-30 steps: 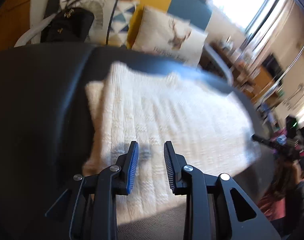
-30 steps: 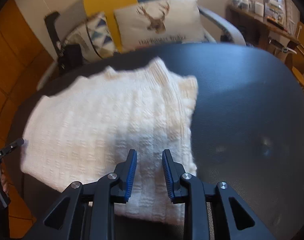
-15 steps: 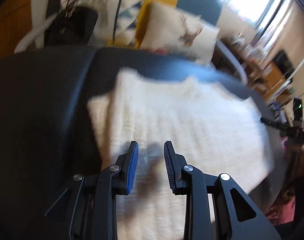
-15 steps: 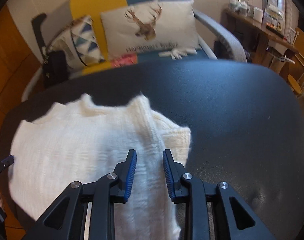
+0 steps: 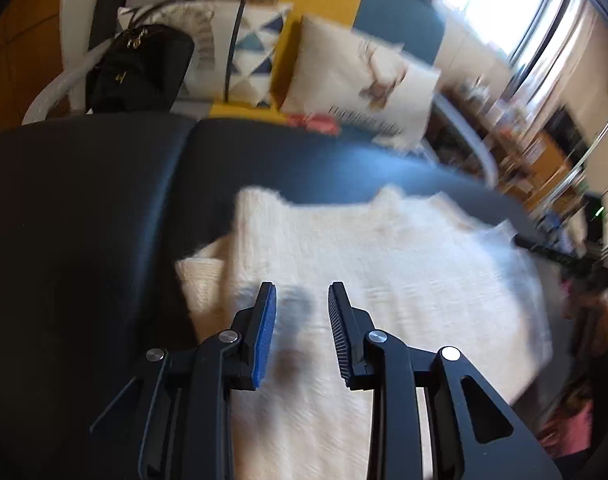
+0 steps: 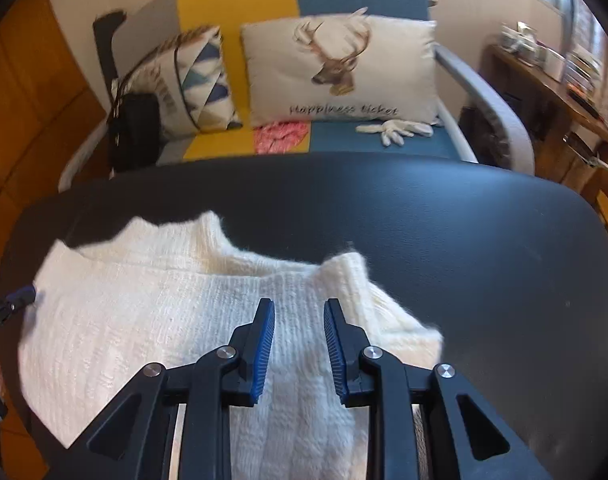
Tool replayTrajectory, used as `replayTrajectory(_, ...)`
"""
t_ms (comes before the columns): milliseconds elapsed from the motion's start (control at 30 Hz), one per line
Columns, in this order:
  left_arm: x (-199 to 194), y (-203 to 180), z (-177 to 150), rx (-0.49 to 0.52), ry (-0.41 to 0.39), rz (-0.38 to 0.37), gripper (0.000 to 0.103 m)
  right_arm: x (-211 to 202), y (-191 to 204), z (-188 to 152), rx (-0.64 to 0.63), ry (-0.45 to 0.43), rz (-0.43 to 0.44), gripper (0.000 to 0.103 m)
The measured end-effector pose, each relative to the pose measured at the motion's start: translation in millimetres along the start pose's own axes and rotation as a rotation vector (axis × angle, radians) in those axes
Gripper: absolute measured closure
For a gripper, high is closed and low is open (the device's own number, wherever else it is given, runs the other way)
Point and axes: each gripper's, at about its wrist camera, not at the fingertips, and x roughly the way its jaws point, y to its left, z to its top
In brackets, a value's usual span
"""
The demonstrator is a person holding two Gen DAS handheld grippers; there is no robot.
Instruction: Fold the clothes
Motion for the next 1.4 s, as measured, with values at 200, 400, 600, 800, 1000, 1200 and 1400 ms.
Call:
replayTrajectory(200,-9,11,2,-0.029,-0.02,-0.056,0.074,13,-10,-2,0.052,0.054,-0.062,0.078)
replayTrajectory(400,-5,-5,28,0.012,-0.049,-0.087,0.073,-5,40,0,-0.05,-0.04,0.129,0.077)
replayTrajectory(600,29,-11,32,0.034,0.048,0.054,0.073,32,74,-1,-0.162,0.087,0.07,0.08)
replayTrajectory(800,0,-17,32,0.028,-0.035,-0.059,0.073,26,80,12,-0.148,0.074,0.217,0.076)
replayTrajectory(1000,31,-60,41,0.175,0.121,-0.099,0.073,52,104,20,-0.174,0.172,0.191,0.075)
replayTrajectory(1200,48,-83,39,0.26,0.158,-0.054,0.071,52,113,15,-0.248,0.141,0.159,0.092)
replayTrajectory(1400,37,-87,36,0.278,0.07,-0.018,0.103,49,120,11,-0.276,0.059,0.151,0.101)
